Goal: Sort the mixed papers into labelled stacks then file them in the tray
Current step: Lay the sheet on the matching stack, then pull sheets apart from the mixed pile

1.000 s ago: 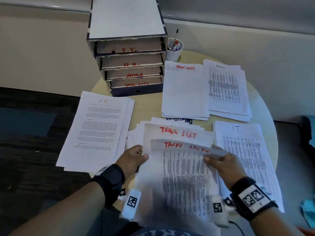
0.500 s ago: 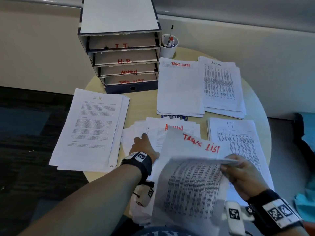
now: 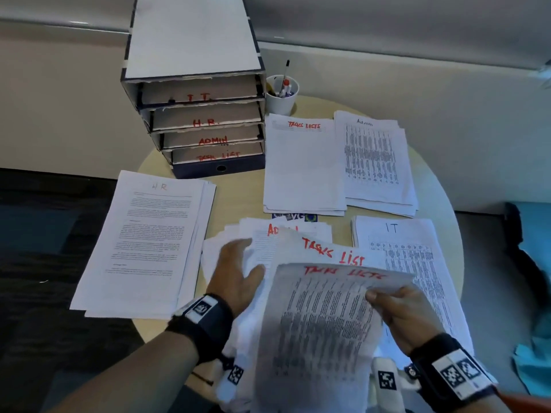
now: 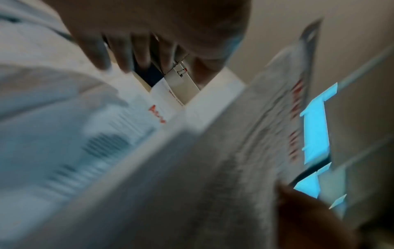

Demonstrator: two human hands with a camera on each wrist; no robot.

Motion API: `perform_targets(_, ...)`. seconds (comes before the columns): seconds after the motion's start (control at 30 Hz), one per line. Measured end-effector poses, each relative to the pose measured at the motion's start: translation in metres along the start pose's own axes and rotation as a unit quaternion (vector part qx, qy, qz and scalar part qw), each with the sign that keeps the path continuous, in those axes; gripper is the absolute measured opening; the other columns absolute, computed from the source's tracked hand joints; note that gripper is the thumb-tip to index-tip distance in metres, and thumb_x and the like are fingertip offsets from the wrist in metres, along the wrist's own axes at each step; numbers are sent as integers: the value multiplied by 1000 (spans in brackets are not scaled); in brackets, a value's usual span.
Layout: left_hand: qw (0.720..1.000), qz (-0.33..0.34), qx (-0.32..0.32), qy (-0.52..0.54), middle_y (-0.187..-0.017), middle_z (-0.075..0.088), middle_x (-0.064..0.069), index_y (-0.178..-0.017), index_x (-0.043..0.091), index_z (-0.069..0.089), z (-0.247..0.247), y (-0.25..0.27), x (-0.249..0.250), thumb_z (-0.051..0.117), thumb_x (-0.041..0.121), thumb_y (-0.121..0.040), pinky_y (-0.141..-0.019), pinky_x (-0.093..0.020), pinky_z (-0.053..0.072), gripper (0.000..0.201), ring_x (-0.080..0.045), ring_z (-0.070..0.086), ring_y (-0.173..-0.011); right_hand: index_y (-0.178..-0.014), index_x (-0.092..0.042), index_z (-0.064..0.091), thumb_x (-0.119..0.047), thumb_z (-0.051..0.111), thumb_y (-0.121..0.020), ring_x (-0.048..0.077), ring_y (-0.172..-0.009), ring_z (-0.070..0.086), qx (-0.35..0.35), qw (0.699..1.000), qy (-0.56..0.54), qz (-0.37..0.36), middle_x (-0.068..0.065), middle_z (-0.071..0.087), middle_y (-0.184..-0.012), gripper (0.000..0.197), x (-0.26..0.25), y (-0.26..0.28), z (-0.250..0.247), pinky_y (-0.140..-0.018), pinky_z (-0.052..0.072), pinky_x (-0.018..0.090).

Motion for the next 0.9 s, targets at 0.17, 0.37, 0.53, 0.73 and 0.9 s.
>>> perform_targets(0.17, 901, -136, -193, 365, -119, 57, -29, -122, -2, 53, 20, 3, 18, 64, 67, -79, -103, -53, 40, 83, -42, 56, -112, -123, -2, 55, 15, 62, -82, 34, -104, 69, 19, 999, 18, -28, 21, 71, -113, 45, -18, -22, 18, -89, 57, 46)
perform_targets(0.37, 935, -91, -102, 328, -100, 74, 3, -112, 13, 61, 6, 1, 39, 67, 30, -79, -80, -27, 56, 37, -15, 69, -98, -121, -12, 54, 10, 67, -84, 26, -97, 73, 82, 990, 98, -67, 7, 75, -105, 45, -37, -39, 33, -85, 60, 44)
perform_targets(0.53, 979, -53, -54, 192, -105, 72, 8, -107, 26, 61, 3, -4, 38, 61, 12, -95, -84, -27, 52, 18, -11, 67, -98, -128, -20, 52, 1, 74, -82, 21, -92, 75, 101, 984, 132, -69, 3, 76, -102, 54, -33, -46, 39, -80, 61, 42)
perform_targets(0.73, 941, -113, -6, 318, -118, 72, -1, -117, 15, 64, -6, -31, 30, 62, 4, -90, -104, -40, 44, 30, -21, 64, -115, -79, -10, 56, -35, 75, -85, 17, -60, 52, -1, 959, 280, 50, 3, 59, -69, 32, 7, -39, 26, -55, 47, 30)
perform_targets(0.9, 918, -154, 41, 364, -112, 73, -8, -114, 7, 63, -14, -54, 29, 62, -11, -87, -103, -41, 47, 32, -26, 66, -110, -76, -4, 64, -24, 75, -85, 20, -54, 55, 36, 947, 316, 31, 5, 64, -61, 25, 40, -22, 11, -52, 47, 32)
Point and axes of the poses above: each hand's wrist, its own y-axis away from the middle knuckle, its own z-axis out of the palm, x = y × z, the point moved 4 cm from there along -y, towards the middle knuckle
